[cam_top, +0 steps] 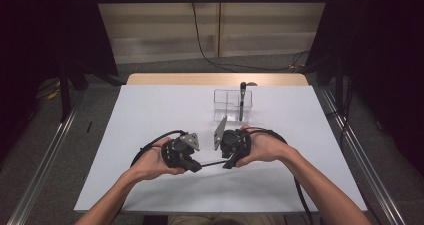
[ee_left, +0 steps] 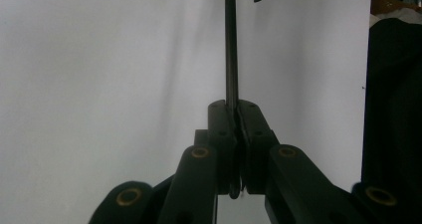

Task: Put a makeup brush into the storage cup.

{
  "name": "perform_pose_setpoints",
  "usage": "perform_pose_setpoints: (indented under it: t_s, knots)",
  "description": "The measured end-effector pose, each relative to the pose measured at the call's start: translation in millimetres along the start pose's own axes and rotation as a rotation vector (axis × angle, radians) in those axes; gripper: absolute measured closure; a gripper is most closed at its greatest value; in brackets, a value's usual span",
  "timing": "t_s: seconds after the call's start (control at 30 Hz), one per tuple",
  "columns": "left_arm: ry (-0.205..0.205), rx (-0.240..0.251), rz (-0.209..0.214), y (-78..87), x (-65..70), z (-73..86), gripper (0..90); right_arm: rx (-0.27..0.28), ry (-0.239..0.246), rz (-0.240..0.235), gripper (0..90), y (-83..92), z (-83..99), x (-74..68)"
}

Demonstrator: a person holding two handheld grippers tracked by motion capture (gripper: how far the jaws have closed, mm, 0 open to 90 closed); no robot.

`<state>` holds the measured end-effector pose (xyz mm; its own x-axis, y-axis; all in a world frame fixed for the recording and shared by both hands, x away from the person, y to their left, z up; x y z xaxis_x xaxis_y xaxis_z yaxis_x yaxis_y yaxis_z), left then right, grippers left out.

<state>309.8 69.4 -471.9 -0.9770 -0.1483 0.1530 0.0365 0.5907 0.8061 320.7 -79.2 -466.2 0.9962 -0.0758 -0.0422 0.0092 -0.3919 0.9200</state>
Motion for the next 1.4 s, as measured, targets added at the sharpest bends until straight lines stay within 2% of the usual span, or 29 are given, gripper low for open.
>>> perform_pose_setpoints:
  t_s: [0.07,0.2,0.23,0.3,0.33,0.4,0.43,0.73,0.87,1.07,1.3,1.4]
  knots:
    - [-0.001,-0.002,0.004,0.3,0.3,0.3,85.9,0.001,-0.021,-0.001,51.0,1.3,1.9,-0.4]
    - [0.011,0.012,0.002,1.0,0.9,1.9,85.9,0.056,-0.036,0.014,39.9,5.1,4.3,-0.2]
    - [0.007,0.013,-0.012,1.7,-0.2,2.6,85.9,0.071,-0.036,0.021,37.5,5.4,4.8,0.4]
    - [0.018,0.027,-0.016,3.1,-1.3,4.0,85.9,0.093,-0.059,0.026,32.9,7.6,7.7,0.6]
    - [0.024,0.029,-0.007,3.9,-1.4,5.4,85.9,0.110,-0.070,0.036,31.7,8.2,9.0,1.6]
    - [0.032,0.033,-0.025,4.6,-1.5,7.3,85.9,0.129,-0.083,0.035,30.3,10.1,12.1,0.9]
    - [0.035,0.036,-0.009,5.4,-0.6,7.9,85.9,0.138,-0.092,0.044,27.9,11.4,14.0,1.1]
    - [0.062,0.080,-0.025,13.2,-0.4,16.2,85.9,0.233,-0.145,0.076,20.1,18.7,28.8,0.6]
    - [0.073,0.103,-0.033,18.0,-0.3,19.8,85.9,0.255,-0.180,0.085,14.6,19.7,36.3,-2.4]
    - [0.103,0.132,-0.042,20.0,-0.9,26.2,85.9,0.304,-0.232,0.107,13.5,22.8,46.4,-2.5]
    - [0.107,0.169,-0.059,22.4,-0.3,29.7,85.9,0.355,-0.283,0.112,11.2,23.1,54.9,-5.2]
    - [0.119,0.191,-0.061,21.7,1.4,31.8,85.9,0.394,-0.308,0.123,10.6,24.9,57.0,-5.3]
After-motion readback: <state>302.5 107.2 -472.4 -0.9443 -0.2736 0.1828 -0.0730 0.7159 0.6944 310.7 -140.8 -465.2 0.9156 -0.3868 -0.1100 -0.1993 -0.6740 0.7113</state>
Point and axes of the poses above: each handheld gripper's, and its own axes: y roughly backward along the jaws, z roughly out of its underside, x roughly to its right, the point moved 6 cm from there along -y, roughly forward along the jaws, and after that the axes turned 4 degrees about x, right-handed, at the moved point
